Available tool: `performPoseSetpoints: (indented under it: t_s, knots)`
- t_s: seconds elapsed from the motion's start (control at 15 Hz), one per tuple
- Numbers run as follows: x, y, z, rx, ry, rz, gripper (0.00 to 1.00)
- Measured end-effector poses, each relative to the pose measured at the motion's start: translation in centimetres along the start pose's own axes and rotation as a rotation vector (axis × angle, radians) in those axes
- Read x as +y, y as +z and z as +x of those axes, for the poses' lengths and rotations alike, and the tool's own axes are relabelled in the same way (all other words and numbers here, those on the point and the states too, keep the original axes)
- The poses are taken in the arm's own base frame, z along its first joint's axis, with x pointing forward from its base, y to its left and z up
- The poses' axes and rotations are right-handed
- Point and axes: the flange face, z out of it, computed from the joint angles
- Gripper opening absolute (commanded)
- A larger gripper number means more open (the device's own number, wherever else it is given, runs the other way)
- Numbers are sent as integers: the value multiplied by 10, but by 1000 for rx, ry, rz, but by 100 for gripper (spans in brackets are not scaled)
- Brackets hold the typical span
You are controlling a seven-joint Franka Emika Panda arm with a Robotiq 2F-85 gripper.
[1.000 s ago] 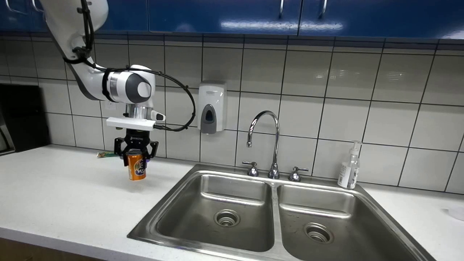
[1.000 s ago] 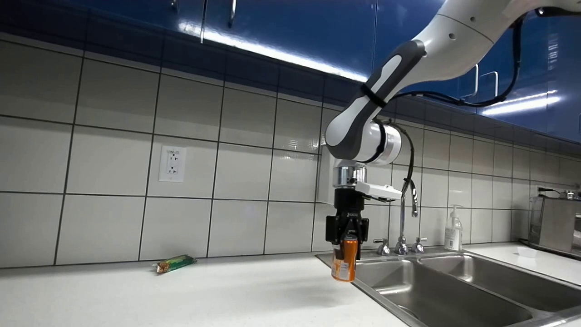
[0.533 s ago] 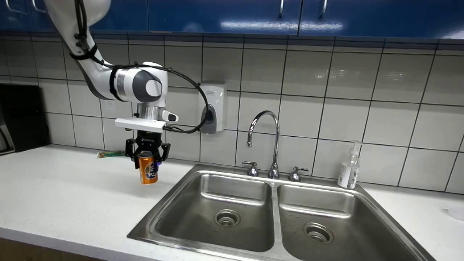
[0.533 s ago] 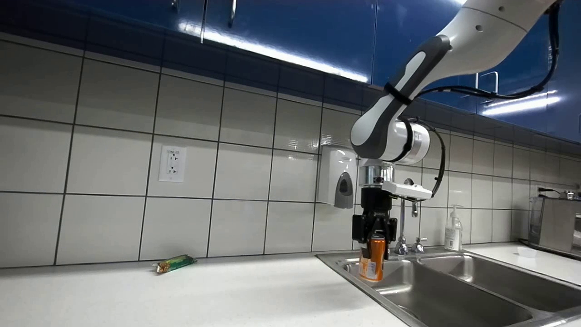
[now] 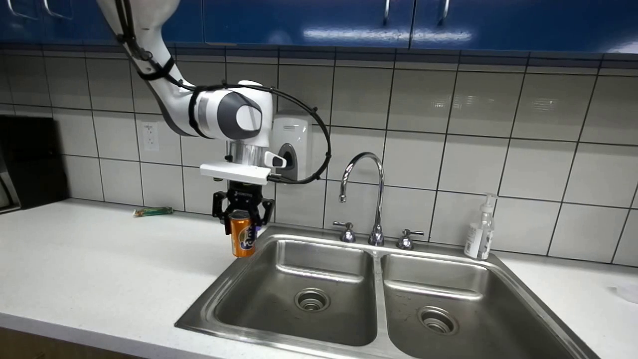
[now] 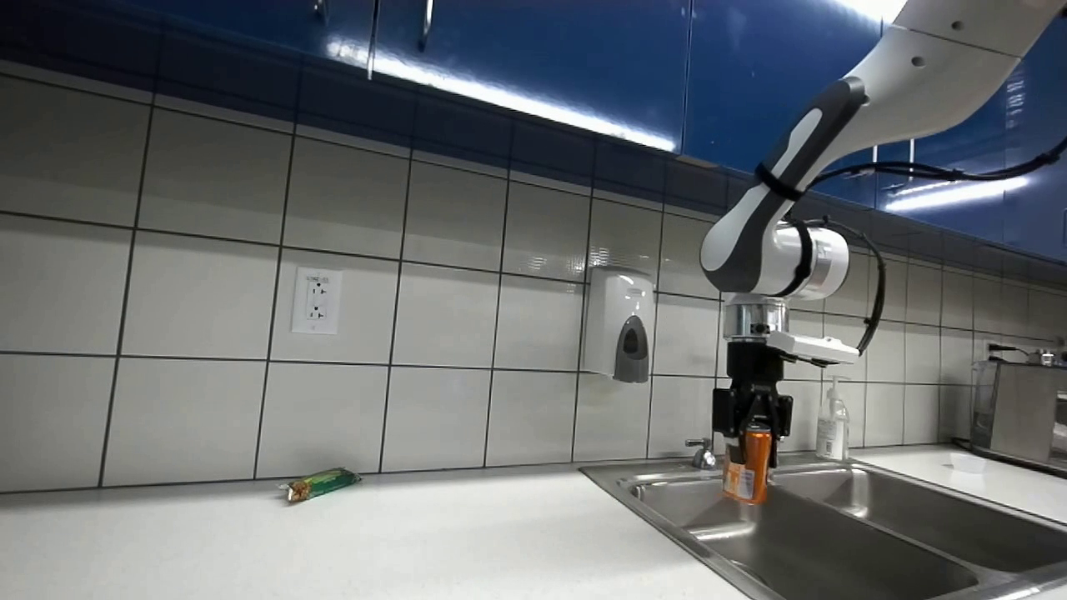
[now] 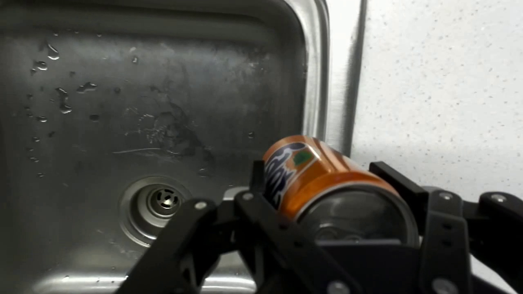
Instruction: Put the orange can inside the left sink
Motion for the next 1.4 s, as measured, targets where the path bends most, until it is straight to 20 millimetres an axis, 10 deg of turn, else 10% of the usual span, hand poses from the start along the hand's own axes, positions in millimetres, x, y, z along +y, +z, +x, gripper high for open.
performPoseSetpoints:
  t_s: [0.47, 1.4]
  knots:
    - [64, 4, -25, -6, 2, 8, 40]
    - [90, 58, -20, -100, 7, 32, 40]
